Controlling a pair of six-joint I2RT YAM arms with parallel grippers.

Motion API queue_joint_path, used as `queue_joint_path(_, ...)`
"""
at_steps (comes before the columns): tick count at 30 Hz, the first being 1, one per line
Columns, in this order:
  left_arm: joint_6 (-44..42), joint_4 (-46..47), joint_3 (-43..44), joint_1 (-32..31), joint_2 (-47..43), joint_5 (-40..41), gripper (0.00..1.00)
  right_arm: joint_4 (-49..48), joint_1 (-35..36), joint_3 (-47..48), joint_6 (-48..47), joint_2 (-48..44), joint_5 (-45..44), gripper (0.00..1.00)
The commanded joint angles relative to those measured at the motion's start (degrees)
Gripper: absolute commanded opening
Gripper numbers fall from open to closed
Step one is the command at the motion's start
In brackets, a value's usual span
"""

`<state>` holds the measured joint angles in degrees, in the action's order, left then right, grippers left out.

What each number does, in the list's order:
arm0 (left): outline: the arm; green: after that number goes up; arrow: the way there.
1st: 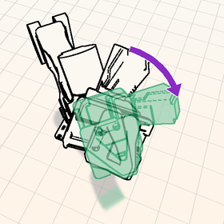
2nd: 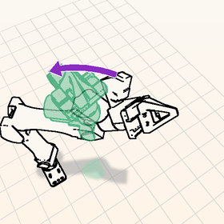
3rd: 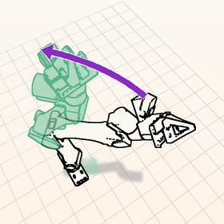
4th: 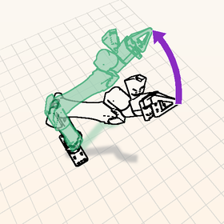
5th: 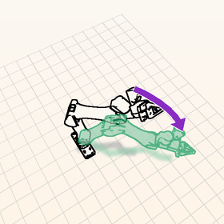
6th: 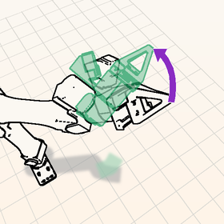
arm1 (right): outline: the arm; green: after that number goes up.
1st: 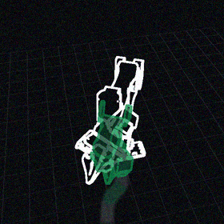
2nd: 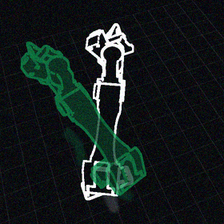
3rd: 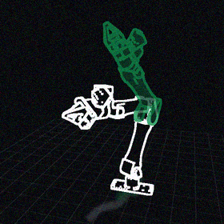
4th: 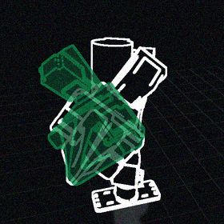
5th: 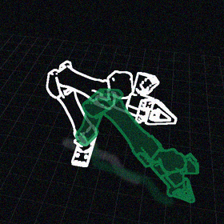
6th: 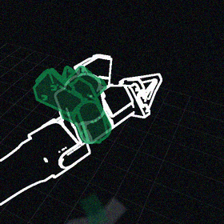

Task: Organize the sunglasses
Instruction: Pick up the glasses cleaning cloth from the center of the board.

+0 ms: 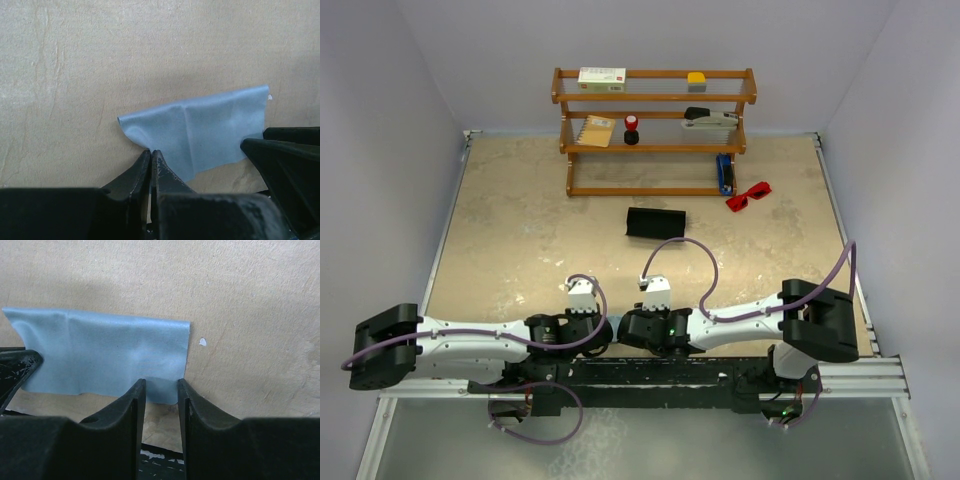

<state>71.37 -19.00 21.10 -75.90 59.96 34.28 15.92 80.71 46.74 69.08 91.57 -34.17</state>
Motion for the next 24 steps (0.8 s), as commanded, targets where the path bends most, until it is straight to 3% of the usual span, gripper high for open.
queue_joint_path(1,0.34,-0.01,0.37,-0.28,-1.19,0.35,0.00,4.44,0.42,0.44,2.45,1.59,-1.53,0.35)
queue_joint_path(24,-0.10,0.51,0.52,-0.28,-0.72,0.08,0.00,6.68,0.50,0.31,2.53,2.38,-1.31,0.33)
